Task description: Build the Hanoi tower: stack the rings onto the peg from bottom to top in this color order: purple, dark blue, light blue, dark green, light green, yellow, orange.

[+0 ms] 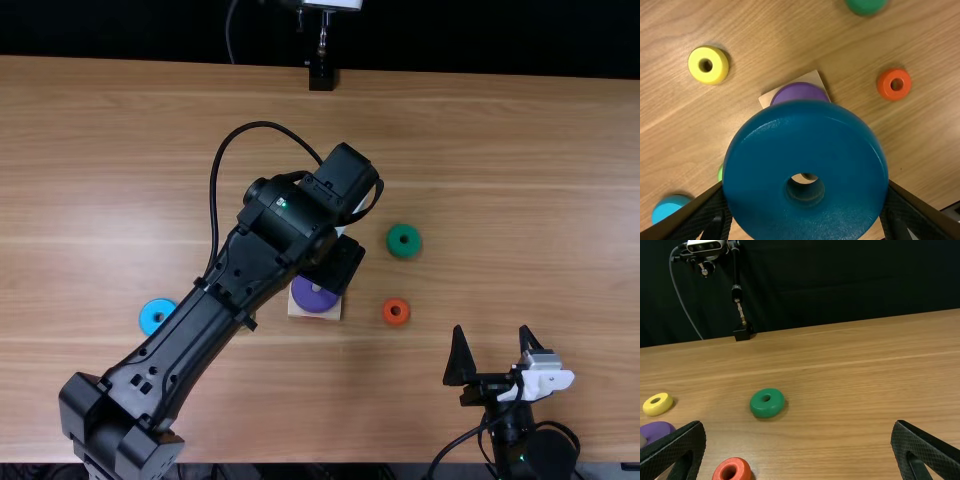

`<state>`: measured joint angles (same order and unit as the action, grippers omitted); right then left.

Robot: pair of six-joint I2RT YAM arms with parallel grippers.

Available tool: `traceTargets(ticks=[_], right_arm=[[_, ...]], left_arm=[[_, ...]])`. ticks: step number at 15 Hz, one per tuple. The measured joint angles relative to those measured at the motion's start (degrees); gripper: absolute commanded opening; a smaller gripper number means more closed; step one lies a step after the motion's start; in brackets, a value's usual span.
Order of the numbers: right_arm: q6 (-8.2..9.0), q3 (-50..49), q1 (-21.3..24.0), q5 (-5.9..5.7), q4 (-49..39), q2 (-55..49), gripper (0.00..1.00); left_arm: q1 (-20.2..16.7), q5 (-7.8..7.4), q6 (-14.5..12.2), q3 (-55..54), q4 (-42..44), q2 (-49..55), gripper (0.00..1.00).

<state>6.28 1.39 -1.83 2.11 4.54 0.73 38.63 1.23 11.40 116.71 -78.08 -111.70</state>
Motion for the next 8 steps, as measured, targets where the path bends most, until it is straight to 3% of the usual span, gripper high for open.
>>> traceTargets(ticks=[8], right_arm=[[0.02,0.0,0.0,-0.02,0.02,0.0,1.0]], left_arm=[[0.0,-0.24,-0.02,0.0,0.0,-0.48,0.0]])
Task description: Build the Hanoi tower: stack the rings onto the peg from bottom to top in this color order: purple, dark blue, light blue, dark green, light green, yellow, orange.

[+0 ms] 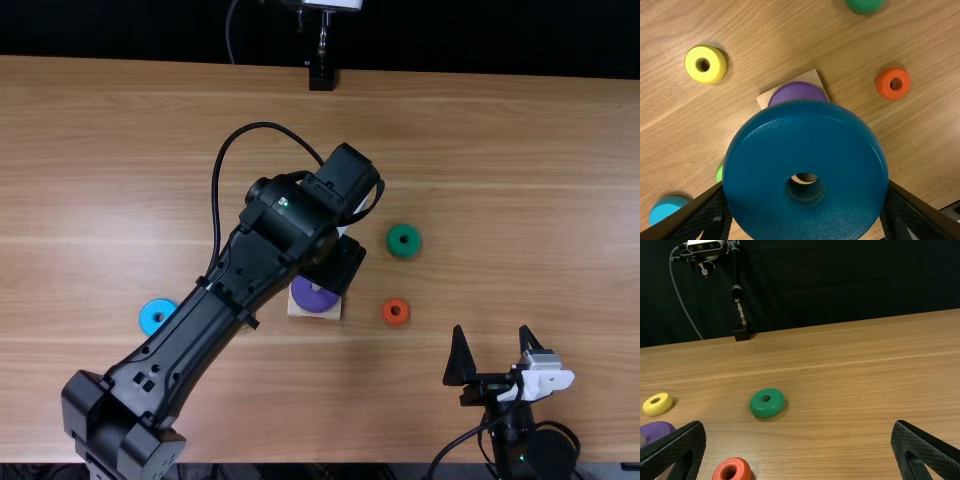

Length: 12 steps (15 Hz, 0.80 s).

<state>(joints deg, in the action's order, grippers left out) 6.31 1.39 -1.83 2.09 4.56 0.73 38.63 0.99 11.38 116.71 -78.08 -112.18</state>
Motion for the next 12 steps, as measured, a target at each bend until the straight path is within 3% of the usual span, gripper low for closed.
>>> traceTargets(ticks=[3,4,6,7,12], right_arm=[[-0.02,0.0,0.0,-0.02,-0.02,0.0,1.0],[-0.02,-0.02,0.0,0.02,0.0,0.0,1.0],[0.0,0.0,0.0,0.0,0.02,0.0,1.0],[-0.02,0.0,0.0,0.0,0.0,0.0,1.0],[0.0,0.0,0.0,0.0,0.0,0.0,1.0]], left_arm=[[0.0,0.0,0.0,0.0,-0.02,-1.53,0.01],[0.0,-0.02,0.0,0.0,0.0,-1.79,0.26],[0.0,0.0,0.04,0.0,-0.02,-1.81,0.93],[0.0,0.0,0.02,-0.02,-0.02,-1.81,1.0],[0.0,0.0,0.02,-0.02,0.28,-1.81,1.0]])
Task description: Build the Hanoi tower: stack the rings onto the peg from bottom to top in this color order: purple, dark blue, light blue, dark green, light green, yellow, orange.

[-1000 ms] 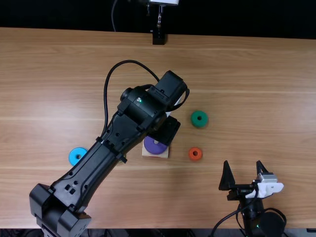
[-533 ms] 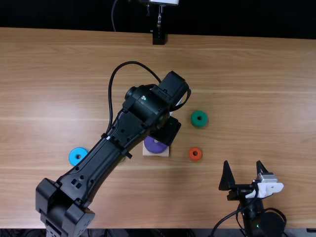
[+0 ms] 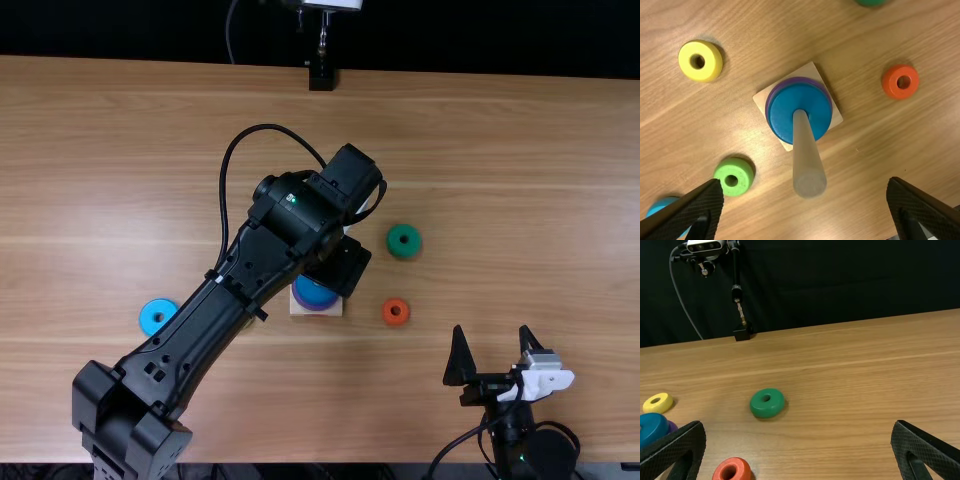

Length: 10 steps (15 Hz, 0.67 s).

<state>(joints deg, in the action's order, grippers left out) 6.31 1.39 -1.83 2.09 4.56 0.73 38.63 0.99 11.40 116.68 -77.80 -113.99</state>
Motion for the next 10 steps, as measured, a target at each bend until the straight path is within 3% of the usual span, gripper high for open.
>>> traceTargets(ticks=[5,9,10], right_arm=[[0.02,0.0,0.0,0.0,0.0,0.0,1.0],[-0.02,0.0,0.0,0.0,0.0,0.0,1.0],[0.0,0.0,0.0,0.0,-0.02,0.0,1.0]], left_arm=[[-1.95,-0.2,-0.02,7.1,1.62,0.09,1.0],[-11.04,0.66,-0.02,7.8,2.71,4.31,1.0],[-14.1,2.75,-0.04,6.49,2.78,7.34,1.0]])
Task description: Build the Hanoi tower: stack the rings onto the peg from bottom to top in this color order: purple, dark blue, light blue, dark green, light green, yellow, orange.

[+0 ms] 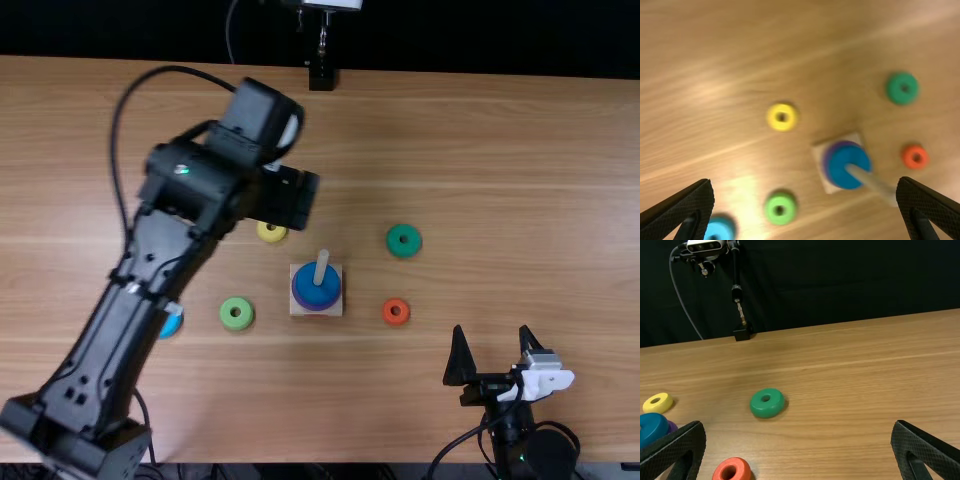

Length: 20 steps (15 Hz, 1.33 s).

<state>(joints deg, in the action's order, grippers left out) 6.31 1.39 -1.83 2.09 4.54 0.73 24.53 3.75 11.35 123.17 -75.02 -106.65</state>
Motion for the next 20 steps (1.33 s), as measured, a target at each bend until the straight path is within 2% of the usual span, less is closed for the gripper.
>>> traceTargets(ticks=[2,3,4,6,8,10,12,14,16,20], right_arm=[[-0.02,0.0,0.0,0.02,0.0,0.0,1.0],[0.0,0.0,0.0,0.02,0.02,0.0,1.0],[0.0,0.0,0.0,0.0,0.02,0.0,1.0],[0.0,0.0,0.0,0.0,0.0,0.0,1.0],[0.0,0.0,0.0,0.02,0.02,0.0,1.0],[-0.02,0.0,0.0,0.02,0.02,0.0,1.0],[0.0,0.0,0.0,0.04,0.02,0.0,1.0],[-0.02,0.0,0.0,0.02,0.0,0.0,1.0],[0.0,0.0,0.0,0.0,0.02,0.0,1.0],[-0.02,0.0,0.0,0.02,0.02,0.0,1.0]], left_arm=[[-4.76,6.73,-0.02,-9.22,0.31,8.15,1.0],[-5.57,8.83,-0.04,-14.03,0.37,11.19,1.0],[-6.75,9.99,-0.15,-20.63,0.48,14.1,1.0],[-10.6,10.45,-0.59,-32.63,5.05,17.68,1.0],[-13.2,9.49,-2.49,-45.07,15.65,21.53,1.0],[-14.49,6.84,-5.25,-56.48,26.53,26.01,1.0],[-16.57,4.15,-6.56,-66.2,35.8,29.05,1.0],[-16.74,2.75,-6.88,-72.19,37.18,30.27,1.0],[-16.74,2.03,-7.08,-74.36,37.42,30.27,1.0],[-16.74,1.75,-7.13,-75.43,38.07,28.79,1.0]])
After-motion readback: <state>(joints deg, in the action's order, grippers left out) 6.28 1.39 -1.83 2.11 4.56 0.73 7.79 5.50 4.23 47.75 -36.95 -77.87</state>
